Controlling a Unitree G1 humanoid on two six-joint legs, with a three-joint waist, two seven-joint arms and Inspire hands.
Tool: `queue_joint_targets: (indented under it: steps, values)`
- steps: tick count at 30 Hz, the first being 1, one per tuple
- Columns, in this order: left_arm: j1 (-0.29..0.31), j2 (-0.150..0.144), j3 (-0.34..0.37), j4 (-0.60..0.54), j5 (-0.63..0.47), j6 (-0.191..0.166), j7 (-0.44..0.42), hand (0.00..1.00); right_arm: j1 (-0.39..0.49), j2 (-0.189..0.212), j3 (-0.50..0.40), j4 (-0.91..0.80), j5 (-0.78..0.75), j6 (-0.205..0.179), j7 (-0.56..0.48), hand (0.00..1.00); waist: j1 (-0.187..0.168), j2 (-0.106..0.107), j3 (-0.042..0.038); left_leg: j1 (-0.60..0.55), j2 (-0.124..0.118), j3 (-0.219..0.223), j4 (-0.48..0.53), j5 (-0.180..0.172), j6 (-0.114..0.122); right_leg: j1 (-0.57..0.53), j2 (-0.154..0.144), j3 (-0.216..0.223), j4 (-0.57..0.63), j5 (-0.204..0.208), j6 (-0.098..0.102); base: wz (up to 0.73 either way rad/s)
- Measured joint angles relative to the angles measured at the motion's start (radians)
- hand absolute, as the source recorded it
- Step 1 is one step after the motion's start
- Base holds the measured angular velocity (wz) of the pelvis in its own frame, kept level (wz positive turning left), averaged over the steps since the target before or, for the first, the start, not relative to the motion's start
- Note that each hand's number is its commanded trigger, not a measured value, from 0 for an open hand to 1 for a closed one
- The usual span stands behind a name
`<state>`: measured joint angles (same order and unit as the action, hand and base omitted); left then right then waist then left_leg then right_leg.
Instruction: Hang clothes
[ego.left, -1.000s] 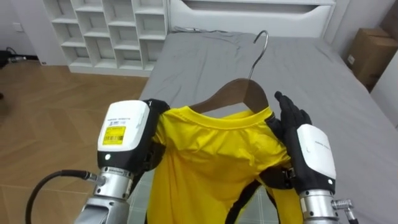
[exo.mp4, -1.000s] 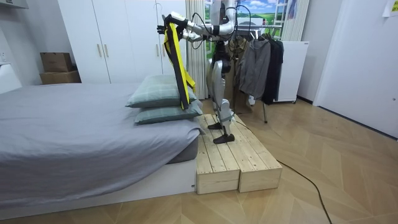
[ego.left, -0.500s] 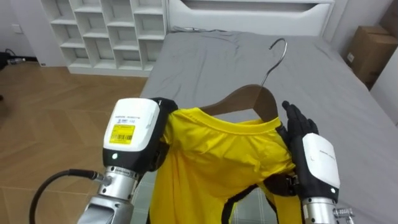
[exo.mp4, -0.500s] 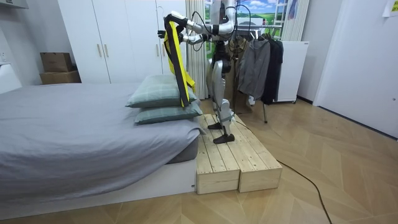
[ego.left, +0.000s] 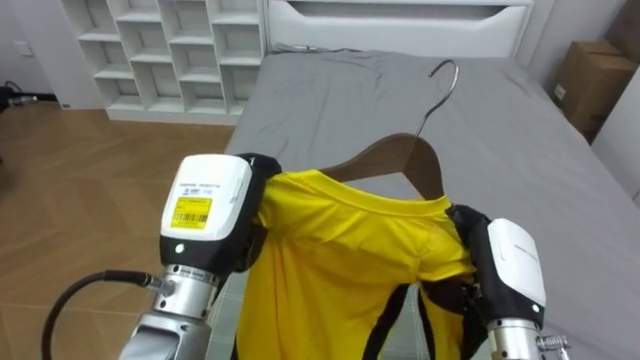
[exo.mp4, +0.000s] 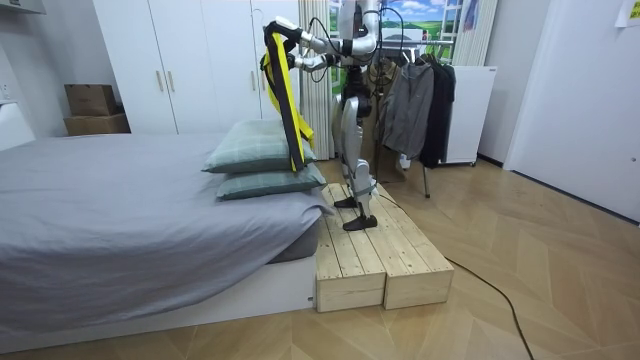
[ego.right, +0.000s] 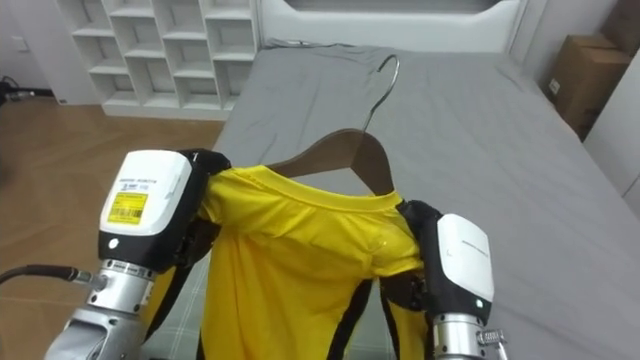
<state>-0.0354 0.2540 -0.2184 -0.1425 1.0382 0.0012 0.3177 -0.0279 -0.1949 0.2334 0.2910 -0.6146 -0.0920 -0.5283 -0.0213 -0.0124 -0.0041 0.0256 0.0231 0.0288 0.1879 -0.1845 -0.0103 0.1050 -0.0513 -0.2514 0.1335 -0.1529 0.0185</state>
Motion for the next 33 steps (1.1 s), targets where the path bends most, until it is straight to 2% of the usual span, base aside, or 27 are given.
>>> queue_joint_targets:
  steps: [10,16,18,19,20,23,25,27,33]
  values:
    - [0.000,0.001,-0.003,-0.004,0.021,0.002,-0.015,1.00,0.000,-0.001,-0.010,0.001,0.022,0.007,0.059,1.00,-0.003,0.001,-0.0011,0.003,0.000,0.001,0.001,0.000,0.000,0.000,-0.001,0.001,0.000,0.000,0.000,0.00]
    - [0.000,0.000,-0.011,-0.004,0.021,0.022,-0.044,1.00,0.000,0.001,-0.011,0.003,0.022,0.019,0.087,1.00,-0.011,-0.003,-0.0037,0.004,0.000,-0.002,0.005,0.001,0.000,0.001,-0.001,0.001,0.001,0.000,0.000,0.00]
    - [0.000,-0.003,-0.014,-0.004,0.021,0.035,-0.064,0.71,0.000,0.003,-0.009,0.006,0.023,0.029,0.096,1.00,-0.018,-0.005,-0.0040,0.005,0.000,-0.002,0.007,0.001,0.000,0.004,-0.001,0.001,0.001,0.000,0.000,0.00]
    - [0.000,-0.003,-0.016,-0.004,0.021,0.037,-0.068,0.06,0.000,0.004,-0.009,0.009,0.023,0.029,0.097,1.00,-0.020,-0.005,-0.0039,0.007,0.000,-0.002,0.007,0.001,0.000,0.006,-0.001,0.002,0.001,0.000,0.000,0.00]
    - [0.000,-0.003,-0.020,-0.004,0.021,0.043,-0.076,0.00,0.000,0.005,-0.010,0.016,0.023,0.030,0.101,1.00,-0.024,-0.006,-0.0032,0.012,0.000,-0.002,0.007,0.001,0.000,0.010,-0.001,0.003,0.001,0.000,0.000,0.00]
    - [0.000,-0.009,-0.020,-0.004,0.019,0.046,-0.094,0.00,0.002,0.009,-0.012,0.021,0.023,0.035,0.106,1.00,-0.028,-0.010,-0.0013,0.017,0.000,0.000,0.007,0.001,0.000,0.015,-0.001,0.003,0.001,0.000,0.000,-0.02]
    - [0.000,-0.021,-0.023,-0.004,-0.004,0.046,-0.098,0.00,0.002,0.009,-0.010,0.021,0.023,0.046,0.107,1.00,-0.026,-0.011,-0.0004,0.017,0.000,0.005,0.007,0.001,0.000,0.014,-0.001,0.009,0.000,0.000,0.001,-0.07]
    - [0.000,-0.047,-0.035,-0.004,-0.049,0.045,-0.105,0.00,0.002,0.009,-0.013,0.021,0.017,0.051,0.107,1.00,-0.024,-0.012,0.0000,0.018,0.000,0.012,-0.001,0.001,0.000,0.015,-0.001,0.017,0.001,0.000,0.001,-0.09]
    - [0.045,-0.059,-0.073,-0.002,-0.130,0.044,-0.136,0.00,0.010,0.022,-0.009,0.021,-0.054,0.057,0.140,1.00,-0.029,-0.012,0.0015,0.022,0.000,0.024,-0.006,0.003,0.001,0.008,0.000,0.032,0.000,-0.001,0.001,-0.06]
